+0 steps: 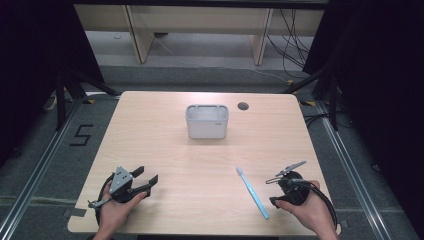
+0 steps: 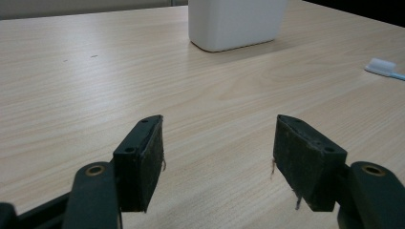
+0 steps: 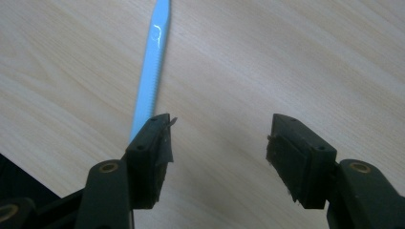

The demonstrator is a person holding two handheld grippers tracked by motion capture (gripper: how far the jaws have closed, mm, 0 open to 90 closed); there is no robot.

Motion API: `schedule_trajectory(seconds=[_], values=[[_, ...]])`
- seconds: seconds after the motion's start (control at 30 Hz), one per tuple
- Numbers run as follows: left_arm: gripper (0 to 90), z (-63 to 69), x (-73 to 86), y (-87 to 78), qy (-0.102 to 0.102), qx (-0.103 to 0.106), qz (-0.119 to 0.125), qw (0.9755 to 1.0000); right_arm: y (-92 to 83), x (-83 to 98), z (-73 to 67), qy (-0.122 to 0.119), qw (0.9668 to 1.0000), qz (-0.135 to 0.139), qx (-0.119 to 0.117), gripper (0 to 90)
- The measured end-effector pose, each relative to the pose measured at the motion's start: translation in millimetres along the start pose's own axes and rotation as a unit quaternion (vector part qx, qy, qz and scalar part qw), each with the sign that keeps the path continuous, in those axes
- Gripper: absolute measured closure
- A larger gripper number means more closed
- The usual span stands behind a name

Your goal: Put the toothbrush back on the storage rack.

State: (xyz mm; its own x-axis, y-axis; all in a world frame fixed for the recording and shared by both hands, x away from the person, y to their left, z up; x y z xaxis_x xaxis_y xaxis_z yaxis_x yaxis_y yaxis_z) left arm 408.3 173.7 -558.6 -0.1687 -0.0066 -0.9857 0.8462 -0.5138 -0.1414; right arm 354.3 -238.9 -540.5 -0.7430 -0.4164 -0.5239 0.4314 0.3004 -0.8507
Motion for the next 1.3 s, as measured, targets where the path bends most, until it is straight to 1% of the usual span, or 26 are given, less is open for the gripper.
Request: schedule_trajectory(seconds=[0.03,0.07,0.13,0.17,0.2,0.23,0.27,0.3,0.33,0.37,0.4,0.5,0.53,0.57,0.6,0.63,0.7,0.73,0.9,0.93,1.0,1.03,1.1,1.13,1.23,1.3], values=[[33.9,0.0,0.0,0.0,0.0,0.0,0.0,1.0,0.0,0.0,0.0,0.0,1.0,0.0,0.0,42.0],[33.9,0.1,0.3,-0.3,0.003,-0.001,-0.003,1.0,-0.4,-2.7,0.6,-0.017,0.9998,-0.005,-0.001,43.8],[33.8,0.2,0.3,-0.2,0.003,0.0,-0.003,1.0,-0.7,-3.7,-1.5,-0.019,0.9998,-0.01,-0.006,44.8],[33.9,0.5,0.3,-0.4,0.003,0.0,-0.003,1.0,-0.7,-5.8,-3.3,-0.025,0.9995,-0.019,-0.008,46.1],[33.8,0.5,0.3,-0.4,0.003,0.0,-0.003,1.0,-0.7,-5.8,-3.3,-0.025,0.9995,-0.019,-0.008,46.1],[33.8,0.5,0.3,-0.4,0.003,0.001,-0.002,1.0,-0.4,-7.1,-5.0,-0.022,0.9992,-0.034,-0.003,47.5],[33.8,0.6,0.3,-0.4,0.003,0.001,-0.002,1.0,-0.8,-7.7,-5.9,-0.03,0.9988,-0.039,-0.008,47.8],[33.8,0.6,0.3,-0.4,0.003,0.001,-0.002,1.0,-0.8,-7.7,-5.9,-0.03,0.9988,-0.039,-0.008,47.8],[33.8,0.9,0.4,-0.2,0.002,0.001,-0.003,1.0,0.9,-9.4,-8.0,-0.027,0.9985,-0.048,-0.003,48.8],[33.7,0.9,0.4,-0.2,0.002,0.001,-0.003,1.0,0.9,-9.4,-8.0,-0.027,0.9985,-0.048,-0.003,48.8],[33.7,1.2,0.6,-0.1,0.003,0.002,-0.004,1.0,2.8,-10.0,-9.5,-0.038,0.9977,-0.054,-0.009,48.9],[33.6,1.7,0.5,-0.1,0.007,0.003,-0.003,1.0,6.8,-11.7,-11.9,-0.047,0.9965,-0.068,-0.013,49.0],[33.6,1.7,0.5,-0.1,0.007,0.003,-0.003,1.0,6.8,-11.7,-11.9,-0.047,0.9965,-0.068,-0.013,49.0],[33.6,1.9,0.4,0.0,0.007,0.003,-0.002,1.0,9.7,-12.5,-13.5,-0.049,0.9955,-0.08,-0.013,49.2],[33.6,2.0,0.5,0.0,0.007,0.003,-0.003,1.0,10.5,-12.7,-15.5,-0.043,0.9953,-0.086,-0.012,49.4],[33.6,2.0,0.5,0.0,0.007,0.003,-0.003,1.0,10.5,-12.7,-15.5,-0.043,0.9953,-0.086,-0.012,49.4],[33.5,2.0,0.5,-0.1,0.009,0.003,-0.003,1.0,13.4,-13.9,-17.5,-0.044,0.9944,-0.095,-0.015,49.7],[33.6,2.6,0.5,0.8,0.006,0.005,-0.001,1.0,14.8,-14.3,-18.6,-0.04,0.9932,-0.109,-0.012,51.1],[33.5,2.5,0.4,0.8,0.007,0.005,0.0,1.0,19.2,-18.3,-22.3,-0.044,0.9915,-0.122,-0.015,52.9],[33.5,2.1,0.6,0.0,0.009,0.002,-0.003,1.0,22.0,-19.1,-25.1,-0.042,0.9905,-0.13,-0.019,53.2],[33.5,2.6,0.5,0.8,0.007,0.005,-0.001,1.0,25.1,-20.9,-26.7,-0.046,0.9895,-0.135,-0.021,53.4],[33.5,2.7,0.5,0.9,0.008,0.005,-0.001,1.0,27.2,-22.7,-27.0,-0.05,0.9896,-0.133,-0.021,53.5],[33.5,2.8,0.5,0.9,0.008,0.005,-0.001,1.0,28.2,-23.6,-28.7,-0.049,0.989,-0.138,-0.02,53.6],[33.5,2.8,0.5,0.8,0.008,0.006,-0.001,1.0,31.6,-25.3,-32.4,-0.04,0.9889,-0.142,-0.019,54.1],[33.5,3.1,0.5,0.8,0.007,0.006,-0.001,1.0,36.7,-29.1,-34.8,-0.052,0.9888,-0.137,-0.025,54.6],[33.5,3.2,0.5,0.8,0.007,0.006,-0.001,1.0,37.9,-29.1,-35.4,-0.048,0.9886,-0.141,-0.02,54.7]])
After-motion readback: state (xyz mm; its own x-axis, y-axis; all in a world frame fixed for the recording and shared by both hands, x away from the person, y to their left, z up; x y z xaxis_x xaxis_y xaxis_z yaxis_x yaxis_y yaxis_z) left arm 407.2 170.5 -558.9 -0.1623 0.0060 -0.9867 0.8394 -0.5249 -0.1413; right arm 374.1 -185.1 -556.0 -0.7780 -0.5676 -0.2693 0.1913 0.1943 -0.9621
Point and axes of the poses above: each handheld gripper's, and its own axes: y roughly forward along the jaws, x roughly out of its underside, z roughly to its right, the point moved 10 cm from there along y, roughly forward along the jaws, and after that the axes turned 13 degrees about z, right-handed, at the moved point
